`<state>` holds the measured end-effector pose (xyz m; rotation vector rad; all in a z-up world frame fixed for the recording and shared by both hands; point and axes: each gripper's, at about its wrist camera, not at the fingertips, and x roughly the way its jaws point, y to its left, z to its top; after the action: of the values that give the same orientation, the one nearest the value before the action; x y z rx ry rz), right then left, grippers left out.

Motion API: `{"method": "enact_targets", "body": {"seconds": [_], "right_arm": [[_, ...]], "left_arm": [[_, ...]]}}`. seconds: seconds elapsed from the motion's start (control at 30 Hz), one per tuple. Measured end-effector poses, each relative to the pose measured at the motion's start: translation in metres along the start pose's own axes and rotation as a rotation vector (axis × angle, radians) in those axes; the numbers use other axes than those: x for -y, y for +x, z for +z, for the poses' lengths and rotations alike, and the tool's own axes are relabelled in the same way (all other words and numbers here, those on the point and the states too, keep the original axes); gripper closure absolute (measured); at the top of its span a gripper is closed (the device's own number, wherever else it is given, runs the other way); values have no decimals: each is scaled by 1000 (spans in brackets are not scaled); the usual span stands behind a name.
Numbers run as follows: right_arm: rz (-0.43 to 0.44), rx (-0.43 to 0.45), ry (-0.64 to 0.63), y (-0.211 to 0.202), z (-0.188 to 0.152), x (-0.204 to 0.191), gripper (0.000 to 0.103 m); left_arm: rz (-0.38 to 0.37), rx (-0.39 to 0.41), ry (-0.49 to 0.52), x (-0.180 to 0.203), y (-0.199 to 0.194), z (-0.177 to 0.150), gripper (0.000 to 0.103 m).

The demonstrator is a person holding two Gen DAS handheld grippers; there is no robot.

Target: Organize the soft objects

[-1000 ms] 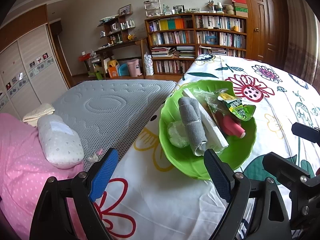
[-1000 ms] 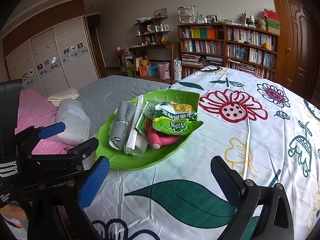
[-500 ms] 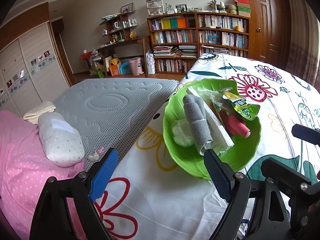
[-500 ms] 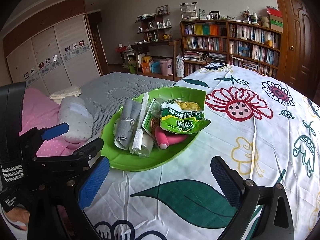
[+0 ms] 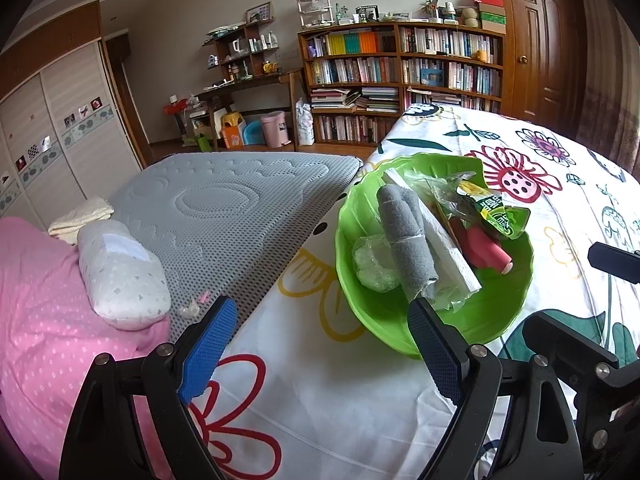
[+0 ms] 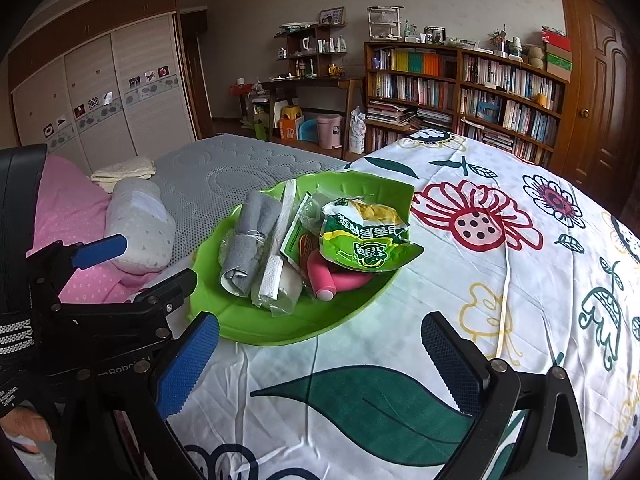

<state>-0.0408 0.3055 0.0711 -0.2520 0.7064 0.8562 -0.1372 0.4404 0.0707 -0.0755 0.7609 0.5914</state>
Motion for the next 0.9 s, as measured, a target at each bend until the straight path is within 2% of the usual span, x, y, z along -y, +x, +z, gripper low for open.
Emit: {"method": "enact_targets", "body": {"seconds": [0.9], "right_arm": [[-36, 15, -46, 2, 3, -11, 0]], "left_arm": [[1, -2, -3, -2, 1, 0, 15]]}}
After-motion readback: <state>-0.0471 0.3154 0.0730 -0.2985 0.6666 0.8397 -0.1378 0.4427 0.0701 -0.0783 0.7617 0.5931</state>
